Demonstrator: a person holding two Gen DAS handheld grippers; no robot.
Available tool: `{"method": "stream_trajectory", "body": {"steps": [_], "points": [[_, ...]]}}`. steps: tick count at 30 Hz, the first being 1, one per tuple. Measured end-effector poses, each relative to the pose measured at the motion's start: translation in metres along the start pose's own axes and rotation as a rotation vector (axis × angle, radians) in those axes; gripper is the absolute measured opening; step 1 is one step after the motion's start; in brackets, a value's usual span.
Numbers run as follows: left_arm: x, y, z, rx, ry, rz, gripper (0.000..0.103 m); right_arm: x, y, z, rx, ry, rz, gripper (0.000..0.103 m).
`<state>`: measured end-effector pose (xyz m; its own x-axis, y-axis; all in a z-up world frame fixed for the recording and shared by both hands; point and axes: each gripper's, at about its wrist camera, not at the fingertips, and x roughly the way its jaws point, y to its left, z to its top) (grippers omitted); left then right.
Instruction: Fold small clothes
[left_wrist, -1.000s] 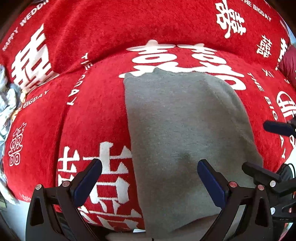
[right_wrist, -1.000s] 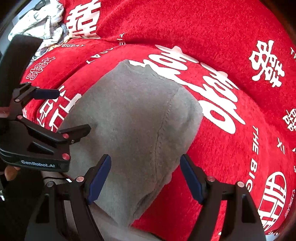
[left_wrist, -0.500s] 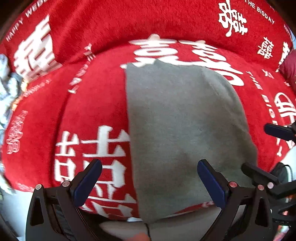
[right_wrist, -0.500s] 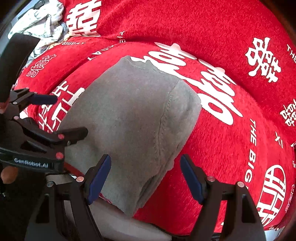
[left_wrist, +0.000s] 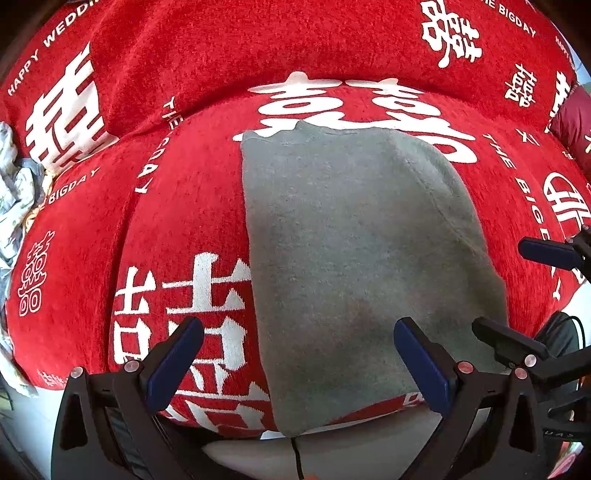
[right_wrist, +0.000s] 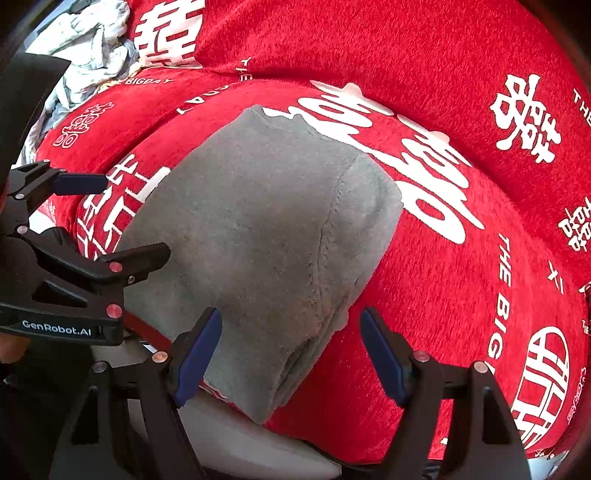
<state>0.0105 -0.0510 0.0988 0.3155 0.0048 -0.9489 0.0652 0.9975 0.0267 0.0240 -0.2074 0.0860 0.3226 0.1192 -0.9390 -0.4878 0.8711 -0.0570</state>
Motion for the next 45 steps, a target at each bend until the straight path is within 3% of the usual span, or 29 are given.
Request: {"method": "stream_trajectory", "body": {"steps": [45], "points": [[0.0011, 0.0004, -0.0038, -0.007, 0.03, -0.048, 0.103, -0.0002, 0.0014, -0.0008, 0.004, -0.003, 0.004, 0.08]]}}
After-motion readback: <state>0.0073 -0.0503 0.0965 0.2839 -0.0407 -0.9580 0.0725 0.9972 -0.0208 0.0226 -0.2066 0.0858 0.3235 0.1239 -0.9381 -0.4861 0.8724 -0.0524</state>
